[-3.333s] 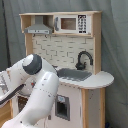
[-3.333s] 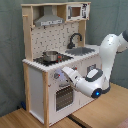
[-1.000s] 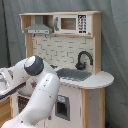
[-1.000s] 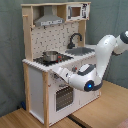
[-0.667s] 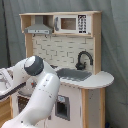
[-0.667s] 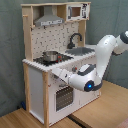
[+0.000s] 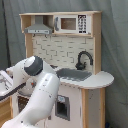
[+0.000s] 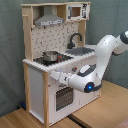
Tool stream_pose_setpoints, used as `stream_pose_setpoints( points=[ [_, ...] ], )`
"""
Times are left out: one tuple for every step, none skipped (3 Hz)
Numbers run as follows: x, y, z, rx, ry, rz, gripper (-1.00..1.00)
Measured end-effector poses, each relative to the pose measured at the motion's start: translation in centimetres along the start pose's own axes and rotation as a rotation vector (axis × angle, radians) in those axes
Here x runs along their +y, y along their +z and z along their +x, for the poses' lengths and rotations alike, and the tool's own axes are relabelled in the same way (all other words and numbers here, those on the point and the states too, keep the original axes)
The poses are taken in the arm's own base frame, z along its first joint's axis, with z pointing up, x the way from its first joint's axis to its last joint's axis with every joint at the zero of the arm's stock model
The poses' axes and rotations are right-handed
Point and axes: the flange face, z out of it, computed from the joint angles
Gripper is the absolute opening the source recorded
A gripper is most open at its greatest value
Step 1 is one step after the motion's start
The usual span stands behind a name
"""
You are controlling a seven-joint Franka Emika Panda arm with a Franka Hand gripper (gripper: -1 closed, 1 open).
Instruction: Play with the kitchen
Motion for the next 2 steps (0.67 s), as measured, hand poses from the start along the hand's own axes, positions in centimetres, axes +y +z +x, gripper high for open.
stream_pose_setpoints(
  points=[
    [-0.12, -0.03, 0.10, -0.004, -0.134, -0.018, -1.00],
    [-0.25, -0.08, 0.22, -0.010, -0.260, -0.037, -1.00]
  ],
)
